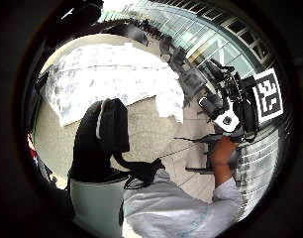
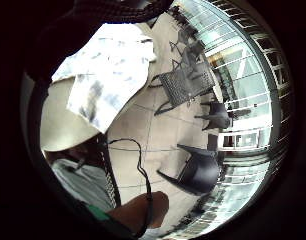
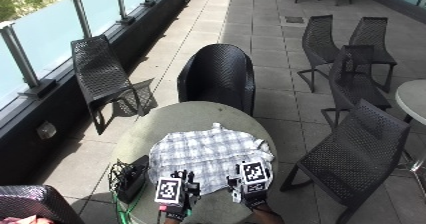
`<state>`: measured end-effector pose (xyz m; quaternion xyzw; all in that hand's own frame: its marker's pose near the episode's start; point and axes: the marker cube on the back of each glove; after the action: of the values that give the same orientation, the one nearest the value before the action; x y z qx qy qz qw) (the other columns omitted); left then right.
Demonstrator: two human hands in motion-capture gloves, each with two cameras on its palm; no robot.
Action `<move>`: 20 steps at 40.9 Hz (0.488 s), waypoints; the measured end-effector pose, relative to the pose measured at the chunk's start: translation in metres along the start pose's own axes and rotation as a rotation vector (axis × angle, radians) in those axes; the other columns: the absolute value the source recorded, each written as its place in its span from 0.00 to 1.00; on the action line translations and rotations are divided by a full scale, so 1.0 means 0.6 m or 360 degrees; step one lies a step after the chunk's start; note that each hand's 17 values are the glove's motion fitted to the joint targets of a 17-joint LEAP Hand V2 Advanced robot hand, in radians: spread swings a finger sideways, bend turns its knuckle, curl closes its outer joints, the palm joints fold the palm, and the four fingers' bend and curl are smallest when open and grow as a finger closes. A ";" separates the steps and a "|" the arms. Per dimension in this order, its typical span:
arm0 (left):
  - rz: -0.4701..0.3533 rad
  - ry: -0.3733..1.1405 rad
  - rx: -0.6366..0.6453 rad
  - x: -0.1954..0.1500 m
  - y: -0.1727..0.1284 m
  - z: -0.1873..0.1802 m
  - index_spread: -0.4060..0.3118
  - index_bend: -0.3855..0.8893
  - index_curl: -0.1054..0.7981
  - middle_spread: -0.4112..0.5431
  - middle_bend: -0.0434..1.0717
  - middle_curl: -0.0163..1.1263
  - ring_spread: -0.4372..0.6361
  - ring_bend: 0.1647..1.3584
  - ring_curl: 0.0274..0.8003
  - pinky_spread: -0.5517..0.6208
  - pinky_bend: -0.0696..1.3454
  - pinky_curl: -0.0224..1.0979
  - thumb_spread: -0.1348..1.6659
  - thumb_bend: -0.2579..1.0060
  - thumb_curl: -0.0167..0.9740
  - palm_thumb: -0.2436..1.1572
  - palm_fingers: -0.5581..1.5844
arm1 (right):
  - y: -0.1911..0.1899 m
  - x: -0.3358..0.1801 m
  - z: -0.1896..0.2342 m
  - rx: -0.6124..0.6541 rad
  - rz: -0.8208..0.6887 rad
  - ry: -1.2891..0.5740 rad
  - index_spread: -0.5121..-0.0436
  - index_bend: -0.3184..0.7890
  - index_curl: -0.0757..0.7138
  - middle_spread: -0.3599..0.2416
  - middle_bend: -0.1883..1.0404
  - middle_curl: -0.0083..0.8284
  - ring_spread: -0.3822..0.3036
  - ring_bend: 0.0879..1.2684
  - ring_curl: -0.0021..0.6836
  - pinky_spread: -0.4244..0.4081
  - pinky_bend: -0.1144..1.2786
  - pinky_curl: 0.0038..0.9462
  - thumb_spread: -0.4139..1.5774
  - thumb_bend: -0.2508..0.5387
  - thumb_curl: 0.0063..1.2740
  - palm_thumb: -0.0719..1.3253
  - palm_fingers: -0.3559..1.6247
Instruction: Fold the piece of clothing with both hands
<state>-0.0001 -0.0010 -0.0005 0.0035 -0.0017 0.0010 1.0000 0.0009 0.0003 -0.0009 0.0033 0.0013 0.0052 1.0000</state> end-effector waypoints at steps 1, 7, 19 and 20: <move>0.0000 -0.0003 0.0003 0.000 0.000 0.000 0.47 0.42 0.17 0.42 0.23 0.06 0.48 0.23 0.07 0.59 0.34 0.09 0.32 0.33 0.07 0.35 0.53 | -0.001 0.000 0.000 0.0009 0.0004 0.0000 0.71 0.36 0.12 0.58 0.32 0.07 0.65 0.17 0.08 0.63 0.46 0.11 0.43 0.59 0.05 0.28 0.38; -0.0027 -0.0189 0.0077 -0.019 -0.012 -0.022 0.41 0.41 0.24 0.41 0.21 0.15 0.53 0.27 0.20 0.67 0.39 0.17 0.52 0.33 0.13 0.38 0.51 | -0.004 -0.005 -0.004 0.0076 0.0026 -0.0058 0.50 0.38 0.19 0.57 0.33 0.16 0.72 0.21 0.20 0.72 0.53 0.21 0.62 0.61 0.09 0.32 0.35; -0.0091 -0.0055 -0.0155 -0.009 0.002 0.014 0.38 0.42 0.33 0.41 0.20 0.22 0.58 0.28 0.26 0.74 0.39 0.21 0.67 0.29 0.20 0.39 0.48 | -0.005 -0.036 0.039 -0.0045 0.0103 -0.0218 0.35 0.40 0.26 0.56 0.36 0.27 0.77 0.24 0.28 0.79 0.54 0.24 0.78 0.53 0.15 0.31 0.31; -0.0088 -0.0066 -0.0157 -0.008 0.003 0.013 0.38 0.42 0.34 0.41 0.20 0.23 0.58 0.28 0.27 0.75 0.39 0.22 0.68 0.28 0.20 0.39 0.48 | -0.004 -0.037 0.042 -0.0064 0.0107 -0.0217 0.35 0.40 0.26 0.56 0.37 0.28 0.77 0.24 0.28 0.79 0.54 0.24 0.79 0.53 0.15 0.31 0.31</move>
<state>-0.0052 0.0005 0.0076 -0.0457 -0.0223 -0.0269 0.9983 -0.0213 -0.0026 0.0241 -0.0163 -0.0670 0.0385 0.9969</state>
